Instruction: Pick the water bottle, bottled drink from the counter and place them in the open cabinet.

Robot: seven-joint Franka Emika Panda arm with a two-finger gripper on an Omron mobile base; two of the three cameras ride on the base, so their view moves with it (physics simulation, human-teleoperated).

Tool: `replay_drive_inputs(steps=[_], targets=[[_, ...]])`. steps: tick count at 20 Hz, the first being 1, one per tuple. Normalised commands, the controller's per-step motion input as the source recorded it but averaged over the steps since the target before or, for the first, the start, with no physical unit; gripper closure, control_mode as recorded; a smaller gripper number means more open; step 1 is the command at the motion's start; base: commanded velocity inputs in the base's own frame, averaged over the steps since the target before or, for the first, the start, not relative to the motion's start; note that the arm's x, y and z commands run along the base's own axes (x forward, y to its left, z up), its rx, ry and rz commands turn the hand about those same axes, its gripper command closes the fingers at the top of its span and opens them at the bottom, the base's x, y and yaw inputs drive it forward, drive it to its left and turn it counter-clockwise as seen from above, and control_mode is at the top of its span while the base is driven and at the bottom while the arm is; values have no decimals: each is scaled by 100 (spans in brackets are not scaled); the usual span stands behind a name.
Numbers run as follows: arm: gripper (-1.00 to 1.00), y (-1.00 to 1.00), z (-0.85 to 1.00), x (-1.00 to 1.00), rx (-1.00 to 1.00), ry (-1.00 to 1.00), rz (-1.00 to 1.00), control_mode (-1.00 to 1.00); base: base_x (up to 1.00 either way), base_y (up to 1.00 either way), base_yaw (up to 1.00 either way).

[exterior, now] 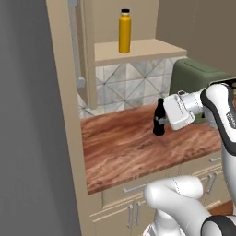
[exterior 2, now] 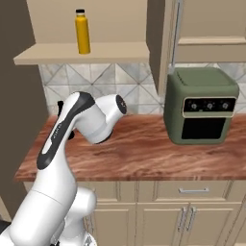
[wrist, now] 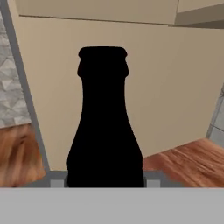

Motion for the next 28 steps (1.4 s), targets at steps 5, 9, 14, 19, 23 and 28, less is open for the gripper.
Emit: replay_drive_inputs(steps=[5, 9, 14, 19, 23, 28], targets=[[100, 0, 0, 0, 0, 0, 0, 100, 49, 3, 4], [100, 0, 0, 0, 0, 0, 0, 100, 52, 2, 9], [100, 0, 0, 0, 0, 0, 0, 100, 46, 0, 10], [100, 0, 0, 0, 0, 0, 0, 100, 42, 0, 13], [100, 0, 0, 0, 0, 0, 0, 100, 46, 0, 9], [100, 0, 0, 0, 0, 0, 0, 100, 36, 0, 6]])
